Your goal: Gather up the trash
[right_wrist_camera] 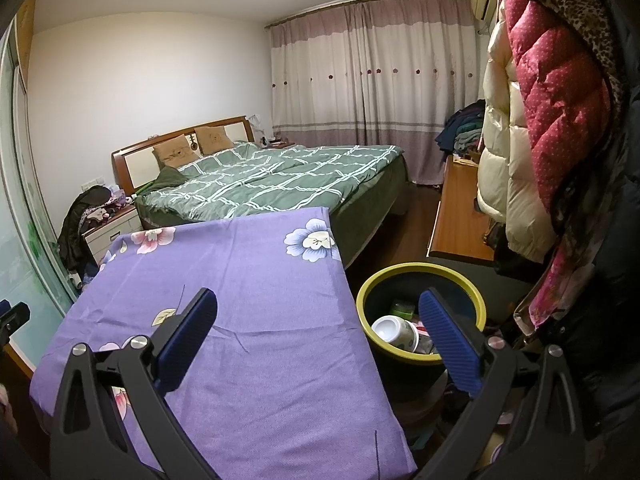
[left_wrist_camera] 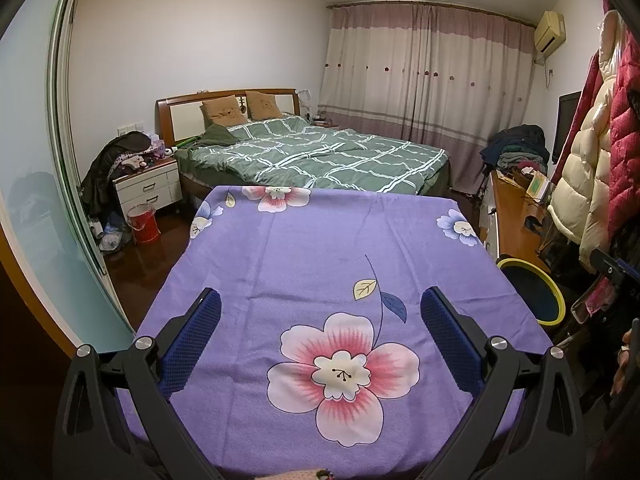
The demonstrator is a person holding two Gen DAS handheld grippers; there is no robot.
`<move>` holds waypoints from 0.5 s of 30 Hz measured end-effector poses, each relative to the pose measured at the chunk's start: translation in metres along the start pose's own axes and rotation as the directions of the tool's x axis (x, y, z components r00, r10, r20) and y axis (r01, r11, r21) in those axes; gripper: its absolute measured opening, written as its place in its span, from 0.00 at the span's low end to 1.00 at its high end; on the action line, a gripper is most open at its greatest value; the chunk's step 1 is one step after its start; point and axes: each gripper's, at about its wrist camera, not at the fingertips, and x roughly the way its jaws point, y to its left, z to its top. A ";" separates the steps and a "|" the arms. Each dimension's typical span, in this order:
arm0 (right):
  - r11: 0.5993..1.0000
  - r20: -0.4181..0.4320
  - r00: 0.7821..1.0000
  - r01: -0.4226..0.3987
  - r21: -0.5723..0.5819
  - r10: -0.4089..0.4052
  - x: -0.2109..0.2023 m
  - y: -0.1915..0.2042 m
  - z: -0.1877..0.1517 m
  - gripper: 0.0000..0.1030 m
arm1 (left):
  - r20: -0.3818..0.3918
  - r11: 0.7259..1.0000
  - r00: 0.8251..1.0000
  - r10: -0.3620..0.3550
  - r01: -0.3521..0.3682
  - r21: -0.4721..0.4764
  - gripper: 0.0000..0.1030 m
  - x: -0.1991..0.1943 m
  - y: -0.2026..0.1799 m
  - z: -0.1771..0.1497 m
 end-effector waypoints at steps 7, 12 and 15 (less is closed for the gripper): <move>1.000 -0.005 1.000 0.002 0.001 -0.002 0.002 0.001 -0.001 0.94 | -0.002 1.000 1.000 0.001 -0.001 0.002 0.95 0.001 0.001 -0.001; 1.000 -0.005 1.000 0.001 0.001 -0.001 0.002 0.002 -0.001 0.94 | -0.002 1.000 1.000 0.000 0.000 0.002 0.95 0.001 0.001 -0.001; 1.000 -0.006 1.000 0.003 0.002 -0.003 0.002 0.002 -0.001 0.94 | -0.003 1.000 1.000 0.001 -0.001 0.003 0.95 0.001 0.001 -0.001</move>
